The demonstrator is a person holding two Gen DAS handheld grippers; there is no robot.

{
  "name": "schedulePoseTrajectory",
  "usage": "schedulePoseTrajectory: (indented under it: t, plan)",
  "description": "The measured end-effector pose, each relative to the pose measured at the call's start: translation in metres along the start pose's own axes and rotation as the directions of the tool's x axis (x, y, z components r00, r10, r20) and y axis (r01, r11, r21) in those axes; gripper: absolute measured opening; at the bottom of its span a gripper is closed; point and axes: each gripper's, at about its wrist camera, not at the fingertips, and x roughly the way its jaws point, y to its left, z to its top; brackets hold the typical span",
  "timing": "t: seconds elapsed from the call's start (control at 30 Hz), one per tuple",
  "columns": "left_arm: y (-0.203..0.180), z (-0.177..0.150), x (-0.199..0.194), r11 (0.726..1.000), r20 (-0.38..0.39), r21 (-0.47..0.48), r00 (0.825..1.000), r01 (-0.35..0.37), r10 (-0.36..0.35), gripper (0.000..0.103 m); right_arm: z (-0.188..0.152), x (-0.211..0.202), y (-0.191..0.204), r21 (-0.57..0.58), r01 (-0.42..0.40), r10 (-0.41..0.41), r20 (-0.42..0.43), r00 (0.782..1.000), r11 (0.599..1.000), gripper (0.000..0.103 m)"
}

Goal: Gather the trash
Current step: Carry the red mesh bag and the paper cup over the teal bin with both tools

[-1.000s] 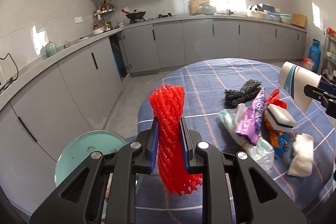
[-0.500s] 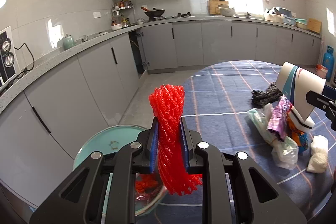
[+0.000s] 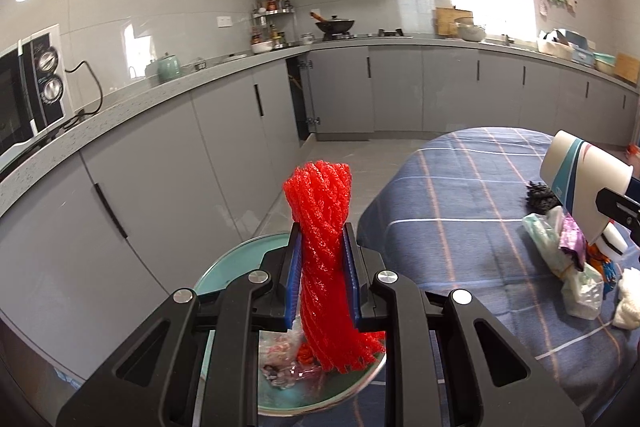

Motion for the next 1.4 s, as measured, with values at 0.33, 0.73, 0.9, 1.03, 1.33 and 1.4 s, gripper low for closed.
schedulePoseTrajectory:
  t: [0.33, 0.73, 0.9, 1.03, 1.33, 1.4]
  plan:
    - [0.028, -0.003, -0.003, 0.999, 0.001, -0.024, 0.999, -0.042, 0.042, 0.019, 0.004, 0.018, 0.028, -0.026, -0.049, 0.049, 0.001, 0.999, 0.998, 0.060]
    - [0.047, -0.006, -0.006, 0.997, -0.002, -0.044, 0.998, -0.068, 0.068, 0.019, 0.013, 0.041, 0.059, -0.053, -0.092, 0.092, 0.009, 0.996, 0.994, 0.060]
    - [0.053, -0.007, -0.009, 0.996, -0.002, -0.050, 0.997, -0.073, 0.073, 0.020, 0.014, 0.051, 0.070, -0.060, -0.106, 0.107, 0.006, 0.994, 0.993, 0.060]
    - [0.057, -0.007, -0.010, 0.996, -0.001, -0.052, 0.997, -0.077, 0.077, 0.020, 0.014, 0.056, 0.078, -0.065, -0.117, 0.118, 0.002, 0.993, 0.991, 0.060]
    - [0.064, -0.007, -0.013, 0.994, 0.000, -0.062, 0.996, -0.094, 0.094, 0.020, 0.016, 0.068, 0.093, -0.078, -0.139, 0.139, -0.006, 0.990, 0.987, 0.060]
    - [0.068, -0.007, -0.013, 0.993, -0.002, -0.066, 0.995, -0.098, 0.098, 0.020, 0.015, 0.071, 0.098, -0.081, -0.146, 0.146, -0.011, 0.989, 0.986, 0.060]
